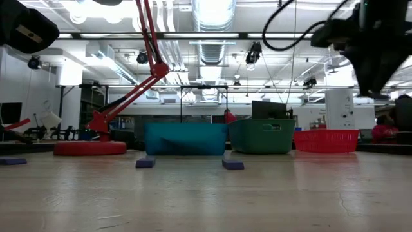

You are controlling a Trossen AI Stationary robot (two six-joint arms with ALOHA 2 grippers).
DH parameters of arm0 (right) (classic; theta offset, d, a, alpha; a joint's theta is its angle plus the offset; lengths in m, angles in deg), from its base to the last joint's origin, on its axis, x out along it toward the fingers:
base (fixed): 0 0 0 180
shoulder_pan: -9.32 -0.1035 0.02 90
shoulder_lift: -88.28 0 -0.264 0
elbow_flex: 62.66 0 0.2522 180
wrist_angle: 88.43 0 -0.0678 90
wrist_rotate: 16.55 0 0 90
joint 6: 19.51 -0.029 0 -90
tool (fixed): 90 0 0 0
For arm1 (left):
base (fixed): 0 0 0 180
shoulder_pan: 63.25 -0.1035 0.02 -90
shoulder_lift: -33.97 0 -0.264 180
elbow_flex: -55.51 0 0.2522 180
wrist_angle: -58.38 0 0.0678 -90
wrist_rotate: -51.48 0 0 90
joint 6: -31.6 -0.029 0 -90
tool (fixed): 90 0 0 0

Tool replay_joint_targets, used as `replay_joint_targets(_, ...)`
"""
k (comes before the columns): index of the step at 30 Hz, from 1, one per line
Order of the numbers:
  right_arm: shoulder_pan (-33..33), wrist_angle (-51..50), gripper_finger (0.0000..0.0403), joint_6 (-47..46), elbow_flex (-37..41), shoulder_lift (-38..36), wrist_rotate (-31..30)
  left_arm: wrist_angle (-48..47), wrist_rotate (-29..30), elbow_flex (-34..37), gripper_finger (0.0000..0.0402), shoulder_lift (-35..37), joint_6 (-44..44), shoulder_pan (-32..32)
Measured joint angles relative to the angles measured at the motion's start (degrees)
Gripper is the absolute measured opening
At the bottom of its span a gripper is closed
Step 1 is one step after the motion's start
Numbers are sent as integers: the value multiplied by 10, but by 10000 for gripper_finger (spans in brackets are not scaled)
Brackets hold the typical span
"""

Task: Pick & Place School Supplies
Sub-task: Put the blue eraser into the red bin

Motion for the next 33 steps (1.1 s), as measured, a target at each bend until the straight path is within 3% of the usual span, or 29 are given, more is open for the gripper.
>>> replay_joint_targets(8,125,-6,63,138,3,-109,-31,0,0,0,99,0,0,0)
replay_joint_targets(15,293,-5,63,289,0,-143,-32,0,0,0,99,0,0,0)
replay_joint_targets(25,523,55,64,499,-7,-115,29,0,0,0,99,0,0,0)
replay_joint_targets(33,637,95,82,591,-3,-25,74,0,0,0,99,0,0,0)
